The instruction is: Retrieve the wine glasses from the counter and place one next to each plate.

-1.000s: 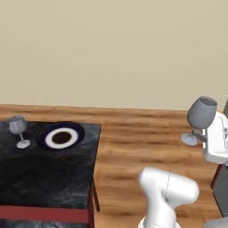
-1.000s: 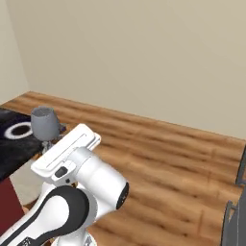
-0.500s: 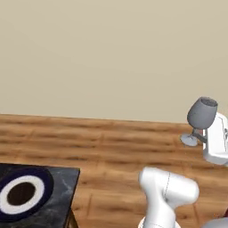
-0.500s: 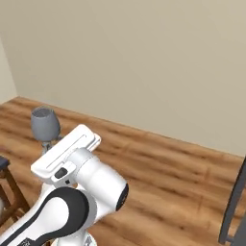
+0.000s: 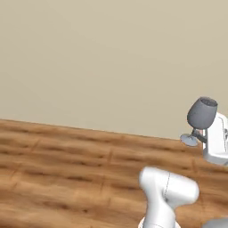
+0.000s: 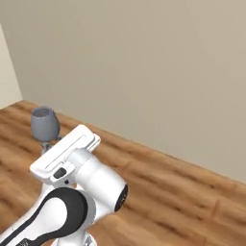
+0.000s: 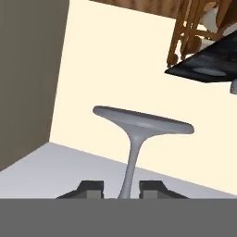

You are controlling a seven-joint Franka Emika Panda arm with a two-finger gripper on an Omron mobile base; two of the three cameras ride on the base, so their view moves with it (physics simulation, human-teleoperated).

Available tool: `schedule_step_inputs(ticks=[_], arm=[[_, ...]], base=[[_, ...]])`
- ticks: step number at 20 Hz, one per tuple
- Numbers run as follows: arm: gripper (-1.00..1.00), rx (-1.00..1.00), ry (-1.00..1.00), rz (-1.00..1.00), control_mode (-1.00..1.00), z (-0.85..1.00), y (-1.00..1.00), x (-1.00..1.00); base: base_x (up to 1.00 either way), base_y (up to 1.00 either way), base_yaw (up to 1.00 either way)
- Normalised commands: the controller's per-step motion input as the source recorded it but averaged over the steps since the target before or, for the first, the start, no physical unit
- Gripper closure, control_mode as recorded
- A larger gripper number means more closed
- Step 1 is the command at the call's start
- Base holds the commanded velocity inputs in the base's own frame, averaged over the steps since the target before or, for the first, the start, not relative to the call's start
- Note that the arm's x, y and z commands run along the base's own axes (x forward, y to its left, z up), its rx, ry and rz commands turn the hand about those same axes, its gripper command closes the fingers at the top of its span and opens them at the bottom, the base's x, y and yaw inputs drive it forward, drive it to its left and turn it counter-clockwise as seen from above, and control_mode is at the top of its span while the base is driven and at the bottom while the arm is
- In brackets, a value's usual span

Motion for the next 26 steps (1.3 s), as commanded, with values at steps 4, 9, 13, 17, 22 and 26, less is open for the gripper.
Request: schedule_step_inputs(ticks=[4, 9, 13, 17, 22, 26], arm=[[1.0, 0.0, 0.0, 0.0, 1.0, 0.0, 0.0, 0.0], [1.0, 0.0, 0.0, 0.0, 1.0, 0.0, 0.0, 0.0], [1.0, 0.0, 0.0, 0.0, 1.0, 0.0, 0.0, 0.0], [1.0, 0.0, 0.0, 0.0, 1.0, 0.0, 0.0, 0.0], [1.0, 0.0, 0.0, 0.0, 1.0, 0.0, 0.0, 0.0], [1.0, 0.0, 0.0, 0.0, 1.0, 0.0, 0.0, 0.0]], base=[[1.0, -0.13, 0.71], [0.94, -0.11, 0.84], [0.86, -0.43, 0.77], [0.8, -0.51, 0.75], [0.79, -0.45, 0.78], [0.76, -0.38, 0.81]])
